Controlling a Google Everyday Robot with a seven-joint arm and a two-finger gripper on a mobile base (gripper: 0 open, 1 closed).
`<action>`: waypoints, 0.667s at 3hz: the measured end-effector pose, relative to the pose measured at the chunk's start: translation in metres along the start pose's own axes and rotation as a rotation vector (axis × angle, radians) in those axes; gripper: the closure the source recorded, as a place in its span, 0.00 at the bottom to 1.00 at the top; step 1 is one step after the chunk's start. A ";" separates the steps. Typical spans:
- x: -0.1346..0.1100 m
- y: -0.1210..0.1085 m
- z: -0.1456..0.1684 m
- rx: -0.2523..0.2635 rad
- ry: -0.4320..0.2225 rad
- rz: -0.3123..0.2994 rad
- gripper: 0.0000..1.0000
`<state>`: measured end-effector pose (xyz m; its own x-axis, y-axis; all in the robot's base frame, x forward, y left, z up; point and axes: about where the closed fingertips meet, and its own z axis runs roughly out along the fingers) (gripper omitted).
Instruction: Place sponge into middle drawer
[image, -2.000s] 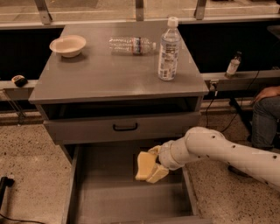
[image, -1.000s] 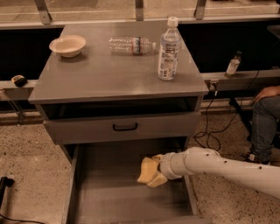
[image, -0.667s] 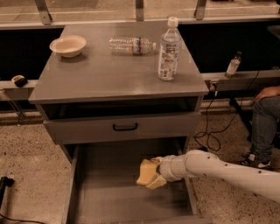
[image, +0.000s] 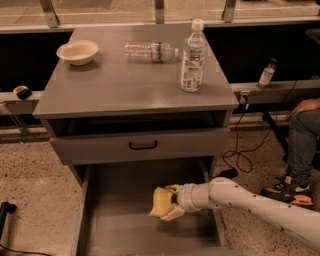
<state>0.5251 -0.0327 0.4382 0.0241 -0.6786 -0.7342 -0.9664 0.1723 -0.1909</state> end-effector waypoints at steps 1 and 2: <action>0.000 0.000 0.000 0.000 0.001 0.000 0.11; 0.000 0.000 0.000 0.000 0.001 0.000 0.00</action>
Offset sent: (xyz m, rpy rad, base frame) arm 0.0001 -0.0002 0.0003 -0.0007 0.0000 -0.0005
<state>0.5251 -0.0328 0.4385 0.0237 -0.6790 -0.7337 -0.9663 0.1725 -0.1909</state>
